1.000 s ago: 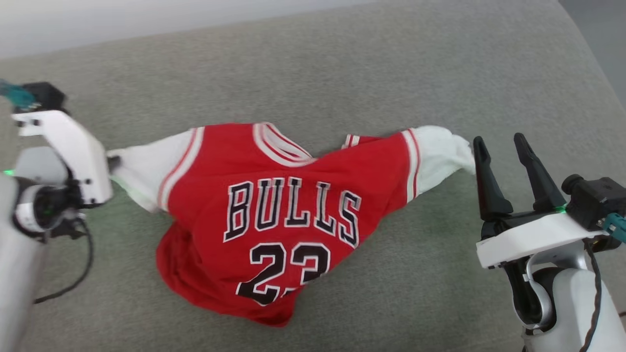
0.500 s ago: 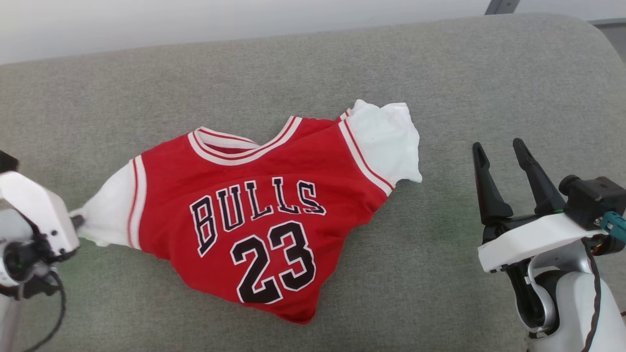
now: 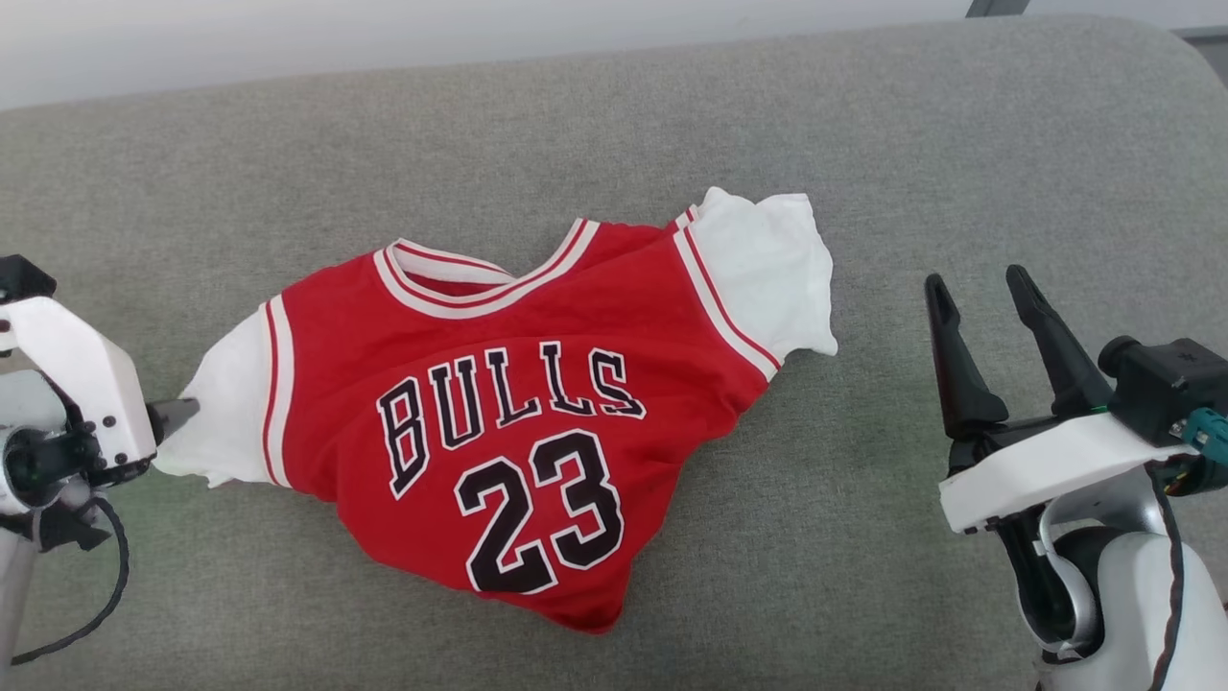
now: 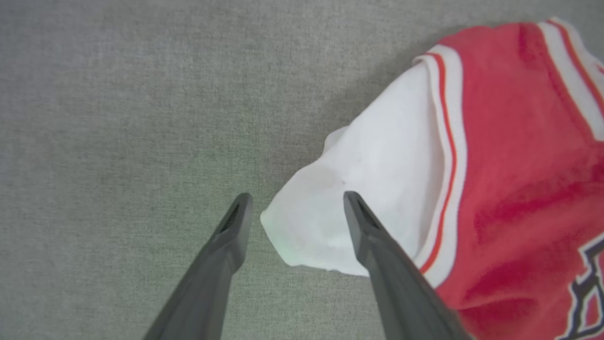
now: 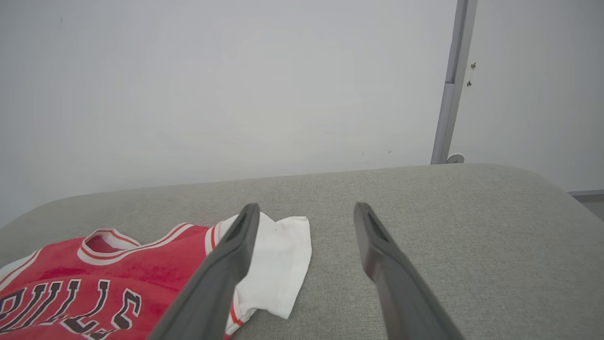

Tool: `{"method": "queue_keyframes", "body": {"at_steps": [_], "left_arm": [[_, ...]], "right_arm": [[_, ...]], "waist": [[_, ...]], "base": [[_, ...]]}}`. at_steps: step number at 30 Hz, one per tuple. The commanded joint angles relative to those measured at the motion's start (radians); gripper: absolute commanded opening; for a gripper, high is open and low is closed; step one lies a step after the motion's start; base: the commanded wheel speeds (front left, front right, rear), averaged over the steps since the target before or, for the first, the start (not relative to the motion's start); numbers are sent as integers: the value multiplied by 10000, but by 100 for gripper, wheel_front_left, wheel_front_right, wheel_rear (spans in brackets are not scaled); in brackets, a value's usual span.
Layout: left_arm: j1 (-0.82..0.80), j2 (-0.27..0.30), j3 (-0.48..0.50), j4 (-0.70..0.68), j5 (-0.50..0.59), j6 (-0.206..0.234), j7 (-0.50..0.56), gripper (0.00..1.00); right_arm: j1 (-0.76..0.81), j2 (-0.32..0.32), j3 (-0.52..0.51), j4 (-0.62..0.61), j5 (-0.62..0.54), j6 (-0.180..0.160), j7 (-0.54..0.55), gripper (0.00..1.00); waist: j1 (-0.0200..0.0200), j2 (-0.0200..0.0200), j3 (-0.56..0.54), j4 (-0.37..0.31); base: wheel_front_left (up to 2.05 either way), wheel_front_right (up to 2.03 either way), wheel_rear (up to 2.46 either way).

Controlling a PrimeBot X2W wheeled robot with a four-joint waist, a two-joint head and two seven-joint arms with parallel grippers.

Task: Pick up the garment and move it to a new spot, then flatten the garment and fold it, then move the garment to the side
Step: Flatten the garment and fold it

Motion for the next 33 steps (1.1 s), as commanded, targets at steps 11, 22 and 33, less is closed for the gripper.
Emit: {"method": "queue_keyframes", "body": {"at_steps": [11, 22, 33], "left_arm": [[-619, -353, -332, 1769, 90, 128, 403, 100], [-905, -1645, -524, 2543, -539, -166, 985, 0], [-1788, -2107, -744, 2481, -284, -540, 308, 0]], "right_arm": [[-201, -14, 116, -363, -45, -5, 492, 100], [-905, -545, 699, -97, 255, -5, 1822, 100], [-3689, -1872, 1316, 2243, 827, -5, 3845, 100]], "waist": [[0, 0, 714, -202], [0, 0, 1081, 91], [0, 0, 1532, 941]], "base": [[0, 0, 0], [0, 0, 0], [0, 0, 0]]}}
